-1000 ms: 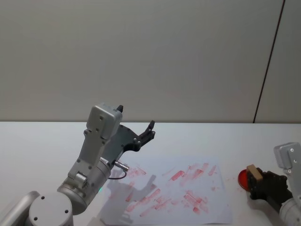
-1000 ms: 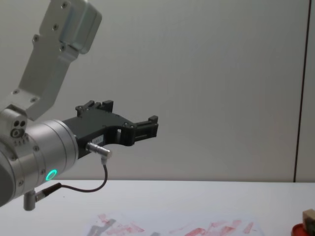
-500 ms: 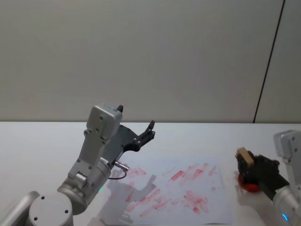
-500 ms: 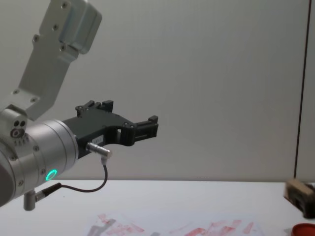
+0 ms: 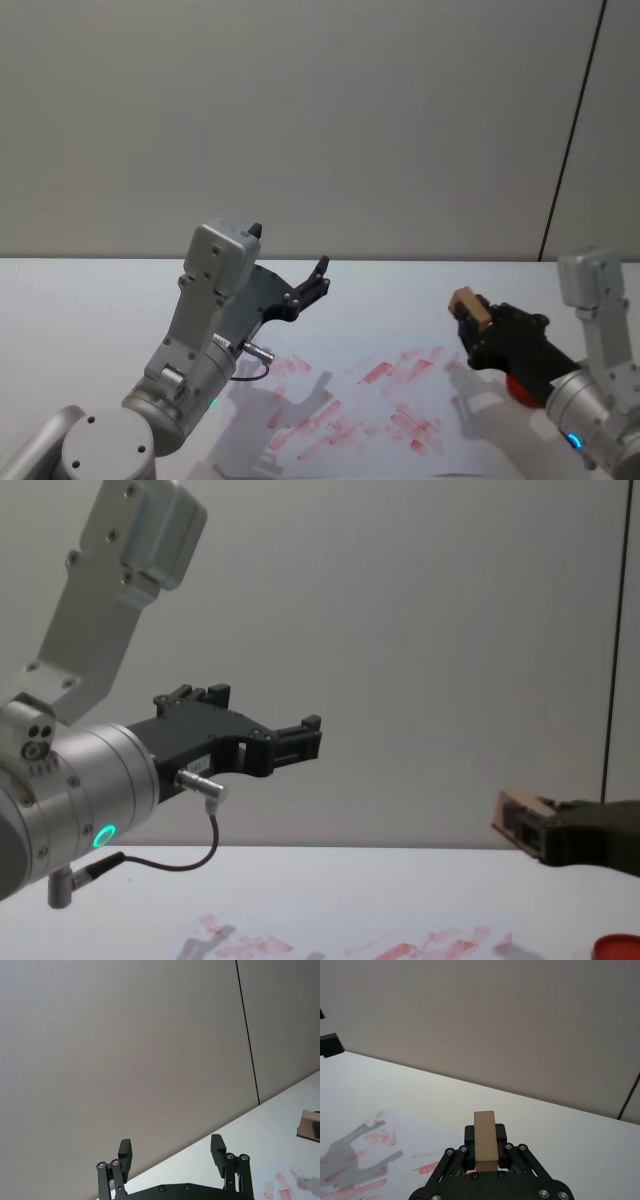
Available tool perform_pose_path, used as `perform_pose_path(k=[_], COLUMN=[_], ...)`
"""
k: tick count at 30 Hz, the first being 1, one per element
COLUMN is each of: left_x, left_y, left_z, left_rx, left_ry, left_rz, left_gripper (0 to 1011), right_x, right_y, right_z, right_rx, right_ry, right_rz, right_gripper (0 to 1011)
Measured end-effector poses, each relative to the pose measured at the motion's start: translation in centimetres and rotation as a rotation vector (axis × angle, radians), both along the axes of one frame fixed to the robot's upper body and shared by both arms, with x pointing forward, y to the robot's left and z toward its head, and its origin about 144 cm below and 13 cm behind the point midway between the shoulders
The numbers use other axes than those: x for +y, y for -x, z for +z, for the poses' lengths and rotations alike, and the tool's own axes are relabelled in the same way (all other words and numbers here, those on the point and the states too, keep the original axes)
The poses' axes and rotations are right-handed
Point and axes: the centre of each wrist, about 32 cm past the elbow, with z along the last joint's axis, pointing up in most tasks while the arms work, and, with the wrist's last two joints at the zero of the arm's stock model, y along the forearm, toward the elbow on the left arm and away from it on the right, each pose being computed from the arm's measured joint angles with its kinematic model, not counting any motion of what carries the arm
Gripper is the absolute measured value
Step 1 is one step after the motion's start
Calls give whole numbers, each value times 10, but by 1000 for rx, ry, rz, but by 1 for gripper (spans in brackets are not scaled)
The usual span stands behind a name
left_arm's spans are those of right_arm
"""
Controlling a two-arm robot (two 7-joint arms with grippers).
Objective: Use the one hand to pick up the stamp and affix it onto the A4 paper.
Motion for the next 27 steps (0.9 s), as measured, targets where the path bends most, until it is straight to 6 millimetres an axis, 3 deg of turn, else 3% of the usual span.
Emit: perform_pose_path(k=[10, 27], left_x=[0, 0], left_y=[0, 0], left_z=[0, 0], left_rx=[0, 0], left_ry=[0, 0], left_rz=[0, 0], left_gripper=[1003, 1002], right_x=[11, 28], right_y=[1, 1], right_z=[0, -25], right_rx=[84, 249], right_ry=[6, 66], right_rz=[51, 106], right_gripper=[220, 220])
